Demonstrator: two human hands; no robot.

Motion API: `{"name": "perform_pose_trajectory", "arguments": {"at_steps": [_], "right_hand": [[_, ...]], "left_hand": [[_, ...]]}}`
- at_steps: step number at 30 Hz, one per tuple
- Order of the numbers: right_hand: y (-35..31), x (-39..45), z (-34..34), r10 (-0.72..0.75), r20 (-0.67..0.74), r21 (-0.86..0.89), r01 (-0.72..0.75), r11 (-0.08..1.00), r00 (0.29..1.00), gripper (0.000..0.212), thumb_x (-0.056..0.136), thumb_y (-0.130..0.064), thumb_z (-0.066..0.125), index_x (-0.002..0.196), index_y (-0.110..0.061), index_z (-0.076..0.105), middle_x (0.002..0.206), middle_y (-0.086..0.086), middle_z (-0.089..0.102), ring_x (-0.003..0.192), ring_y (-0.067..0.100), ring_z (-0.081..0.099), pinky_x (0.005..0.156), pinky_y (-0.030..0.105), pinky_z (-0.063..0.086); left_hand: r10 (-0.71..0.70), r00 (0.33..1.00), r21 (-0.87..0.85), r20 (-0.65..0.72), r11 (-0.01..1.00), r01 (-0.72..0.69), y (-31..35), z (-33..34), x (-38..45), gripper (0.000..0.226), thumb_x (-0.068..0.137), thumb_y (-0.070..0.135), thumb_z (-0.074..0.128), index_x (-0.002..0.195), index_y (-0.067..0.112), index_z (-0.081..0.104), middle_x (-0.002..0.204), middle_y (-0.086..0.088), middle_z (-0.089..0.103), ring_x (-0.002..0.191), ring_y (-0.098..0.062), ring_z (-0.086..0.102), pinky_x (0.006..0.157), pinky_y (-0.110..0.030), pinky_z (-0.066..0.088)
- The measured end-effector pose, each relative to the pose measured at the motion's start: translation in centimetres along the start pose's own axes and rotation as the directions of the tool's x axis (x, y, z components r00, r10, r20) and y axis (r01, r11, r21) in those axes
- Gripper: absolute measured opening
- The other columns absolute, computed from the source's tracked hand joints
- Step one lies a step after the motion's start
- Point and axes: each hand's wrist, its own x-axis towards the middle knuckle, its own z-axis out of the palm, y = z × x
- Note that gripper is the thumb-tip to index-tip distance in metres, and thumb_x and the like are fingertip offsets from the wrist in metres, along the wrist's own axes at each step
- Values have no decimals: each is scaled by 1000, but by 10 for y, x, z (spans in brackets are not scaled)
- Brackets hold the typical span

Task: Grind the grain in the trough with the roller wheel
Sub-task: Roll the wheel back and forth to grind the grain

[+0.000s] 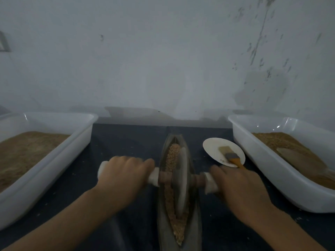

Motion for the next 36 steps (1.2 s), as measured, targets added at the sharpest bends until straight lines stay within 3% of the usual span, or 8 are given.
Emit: {"name": "perform_pose_trajectory", "arguments": {"at_steps": [3, 8, 15, 17, 21, 24, 31, 36], "right_hand": [[-1, -15, -7, -19, -4, 17, 19, 1000, 1000, 50, 37, -18, 90, 68, -26, 51, 54, -5, 48, 42, 13, 46, 36, 25, 29], [7, 25, 8, 11, 10, -103, -10, 995, 1000, 38, 54, -19, 86, 76, -21, 55, 61, -2, 56, 49, 19, 53, 40, 27, 36], [15, 61, 18, 44, 100, -100, -34, 994, 994, 22, 84, -30, 66, 99, -22, 52, 85, -1, 63, 72, 21, 60, 58, 31, 43], [8, 41, 3, 13, 116, -111, 0, 994, 993, 24, 77, -29, 71, 93, -23, 54, 79, -3, 62, 68, 20, 60, 56, 31, 43], [-8, 2, -29, -59, -65, -55, 56, 997, 996, 40, 41, -10, 86, 66, -19, 56, 54, -1, 53, 44, 17, 49, 39, 26, 36], [-8, -1, -28, -63, -58, -41, 61, 997, 996, 41, 39, -6, 85, 63, -19, 55, 52, -1, 51, 41, 17, 47, 37, 27, 38], [17, 57, 24, 70, 83, -103, -61, 993, 994, 23, 77, -28, 72, 90, -21, 54, 77, 0, 62, 67, 24, 59, 59, 37, 50], [15, 57, 17, 79, 159, -87, -66, 994, 984, 22, 85, -34, 63, 100, -25, 50, 86, -4, 62, 74, 19, 59, 64, 35, 50]], "left_hand": [[85, 990, -42, -114, 995, -90, -1, -3, -17, 40, 48, 26, 83, 68, 28, 48, 54, 8, 51, 42, -16, 51, 42, -27, 39], [-111, 994, -46, 13, 993, 111, -10, 21, 12, 26, 82, 41, 59, 78, 34, 34, 75, 10, 57, 65, -16, 57, 58, -31, 44], [-196, 978, -39, 71, 979, 199, -14, 34, 43, 17, 84, 43, 55, 84, 34, 41, 81, 7, 59, 74, -21, 59, 60, -32, 38], [-175, 981, -64, 82, 981, 180, -12, 27, 23, 22, 82, 47, 55, 80, 37, 35, 71, 12, 49, 65, -13, 51, 58, -29, 37], [-91, 994, -72, 61, 993, 95, -7, 12, -24, 29, 72, 54, 53, 74, 40, 28, 58, 14, 40, 53, -10, 44, 51, -27, 28], [-47, 999, -44, 7, 998, 47, -7, 6, -31, 34, 66, 54, 58, 71, 38, 29, 53, 13, 39, 45, -9, 38, 47, -26, 23], [-191, 980, 5, 53, 982, 191, -13, 24, 42, 16, 85, 45, 52, 85, 32, 43, 86, 4, 63, 79, -23, 63, 61, -31, 35], [-188, 980, -6, 63, 982, 188, -11, 22, 45, 20, 86, 43, 51, 81, 31, 36, 86, 5, 62, 77, -22, 61, 62, -31, 36]]}}
